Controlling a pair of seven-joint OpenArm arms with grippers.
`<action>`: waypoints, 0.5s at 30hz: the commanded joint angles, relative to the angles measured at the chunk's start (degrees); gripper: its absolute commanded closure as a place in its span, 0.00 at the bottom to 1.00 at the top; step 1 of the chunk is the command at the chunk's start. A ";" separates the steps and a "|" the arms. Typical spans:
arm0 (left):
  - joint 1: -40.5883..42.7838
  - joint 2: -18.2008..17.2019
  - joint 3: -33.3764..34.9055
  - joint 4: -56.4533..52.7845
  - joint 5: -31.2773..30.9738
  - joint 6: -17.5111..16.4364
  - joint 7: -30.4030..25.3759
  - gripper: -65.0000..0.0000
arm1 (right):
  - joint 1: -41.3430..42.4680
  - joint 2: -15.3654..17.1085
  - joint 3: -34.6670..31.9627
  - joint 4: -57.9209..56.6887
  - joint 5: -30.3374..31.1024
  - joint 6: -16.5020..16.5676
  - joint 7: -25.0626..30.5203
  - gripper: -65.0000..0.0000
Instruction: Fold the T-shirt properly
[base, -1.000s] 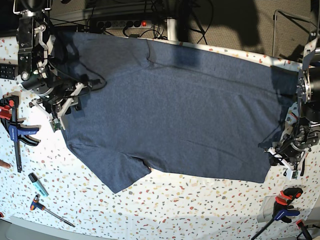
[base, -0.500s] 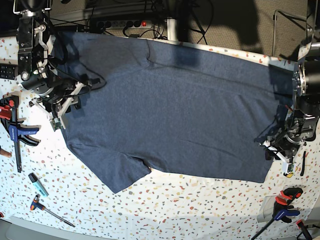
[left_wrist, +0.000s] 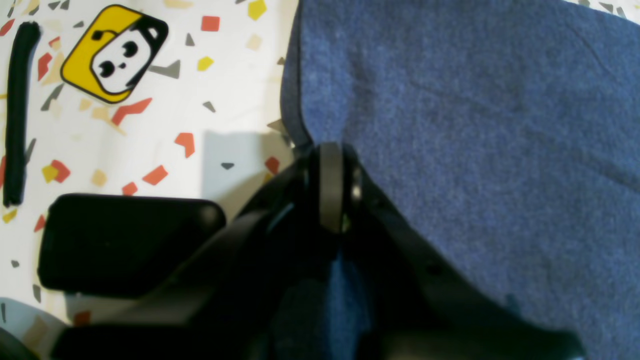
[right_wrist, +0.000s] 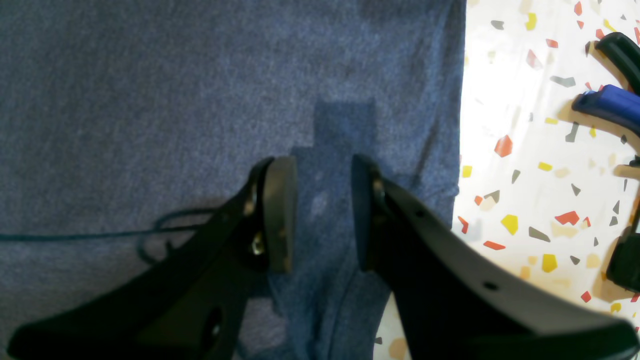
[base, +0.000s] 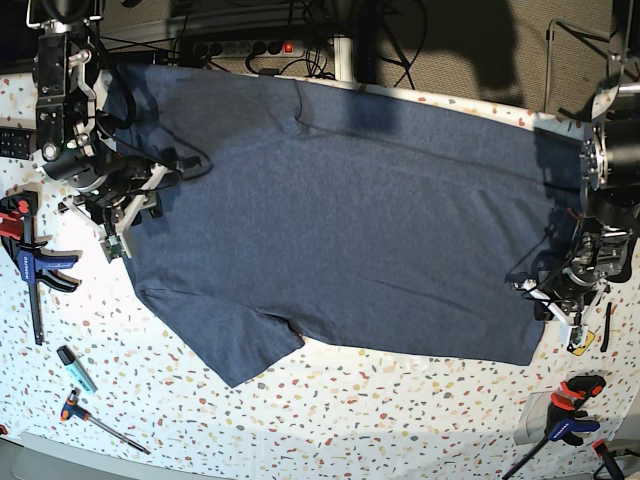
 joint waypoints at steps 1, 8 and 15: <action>-1.11 -0.50 0.04 0.33 0.87 0.17 1.64 1.00 | 0.81 0.81 0.39 0.94 0.46 0.57 0.96 0.71; -1.11 -0.33 0.04 0.33 0.85 0.17 2.36 1.00 | 0.81 0.79 0.39 0.94 0.46 0.57 11.72 0.71; -1.11 0.87 0.04 0.33 0.85 0.17 4.94 1.00 | 5.64 0.85 0.09 -2.36 -0.13 0.81 11.47 0.55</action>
